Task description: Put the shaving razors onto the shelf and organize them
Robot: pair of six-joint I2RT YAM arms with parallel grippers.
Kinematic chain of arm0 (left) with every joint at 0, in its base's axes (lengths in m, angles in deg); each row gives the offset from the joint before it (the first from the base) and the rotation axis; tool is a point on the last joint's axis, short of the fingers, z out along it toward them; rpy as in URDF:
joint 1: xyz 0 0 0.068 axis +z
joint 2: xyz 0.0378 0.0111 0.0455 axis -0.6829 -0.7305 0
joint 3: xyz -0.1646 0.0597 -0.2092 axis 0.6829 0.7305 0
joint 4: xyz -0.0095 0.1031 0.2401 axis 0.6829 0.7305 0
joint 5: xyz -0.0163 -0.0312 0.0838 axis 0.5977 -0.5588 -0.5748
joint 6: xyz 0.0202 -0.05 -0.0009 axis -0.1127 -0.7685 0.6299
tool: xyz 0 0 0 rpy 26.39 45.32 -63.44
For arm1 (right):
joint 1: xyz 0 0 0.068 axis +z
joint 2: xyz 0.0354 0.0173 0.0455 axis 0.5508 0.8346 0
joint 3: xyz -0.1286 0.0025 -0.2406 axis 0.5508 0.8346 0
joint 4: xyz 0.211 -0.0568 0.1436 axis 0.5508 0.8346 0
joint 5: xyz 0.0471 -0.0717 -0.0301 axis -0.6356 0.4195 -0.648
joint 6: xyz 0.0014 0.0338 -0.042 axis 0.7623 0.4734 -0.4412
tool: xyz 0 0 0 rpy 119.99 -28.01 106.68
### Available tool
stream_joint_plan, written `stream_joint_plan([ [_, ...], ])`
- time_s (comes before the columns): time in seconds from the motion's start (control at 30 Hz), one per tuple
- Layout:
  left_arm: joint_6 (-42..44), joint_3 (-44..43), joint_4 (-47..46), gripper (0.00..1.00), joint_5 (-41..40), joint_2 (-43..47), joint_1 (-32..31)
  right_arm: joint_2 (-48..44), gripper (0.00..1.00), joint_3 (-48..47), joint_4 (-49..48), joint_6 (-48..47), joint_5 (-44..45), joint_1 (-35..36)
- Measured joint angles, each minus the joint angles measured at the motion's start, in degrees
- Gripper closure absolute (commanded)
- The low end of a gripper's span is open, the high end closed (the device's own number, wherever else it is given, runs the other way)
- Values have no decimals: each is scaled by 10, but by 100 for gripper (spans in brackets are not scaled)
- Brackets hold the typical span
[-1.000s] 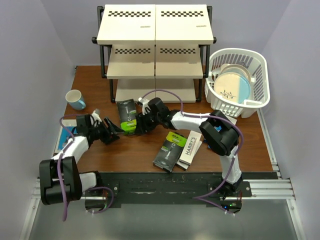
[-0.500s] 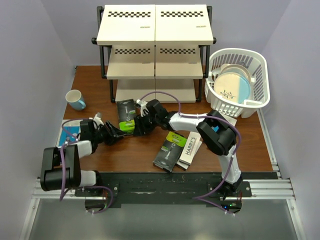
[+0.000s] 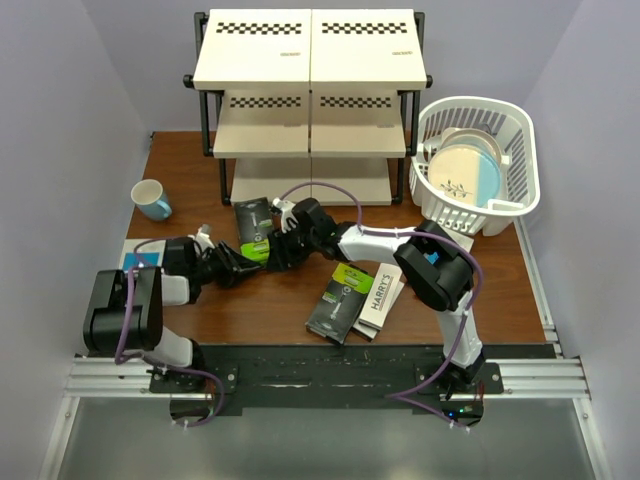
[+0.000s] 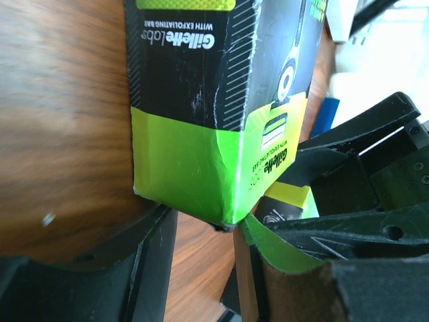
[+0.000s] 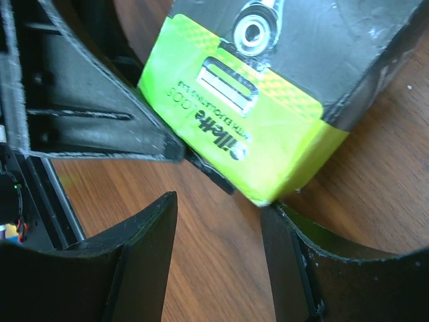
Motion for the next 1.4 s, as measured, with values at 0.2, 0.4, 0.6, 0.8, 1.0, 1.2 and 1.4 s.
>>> stream_joint_plan([
  [0.2, -20, -15, -71, 80, 47, -66, -8, -1, 43, 0, 0, -1, 0, 0],
  [0.4, -28, -17, -111, 98, 55, -74, -10, -33, 43, 27, 1, -11, 3, -5],
  [0.6, 31, -19, -79, 100, 49, -34, -10, -81, 43, 49, 4, -35, 5, -25],
  [0.8, 167, -50, 27, 100, 45, 24, -10, -94, 43, 58, 5, -48, 9, -43],
  [1.0, 324, -96, 144, 100, 32, 40, -10, -93, 41, 59, 5, -50, 9, -45],
  [1.2, 433, -115, 227, 100, -10, 60, -10, -65, 34, 57, -3, -43, 16, -45],
  [1.4, 473, -120, 257, 100, -47, 88, -11, -28, 30, 41, -27, 35, 40, -45],
])
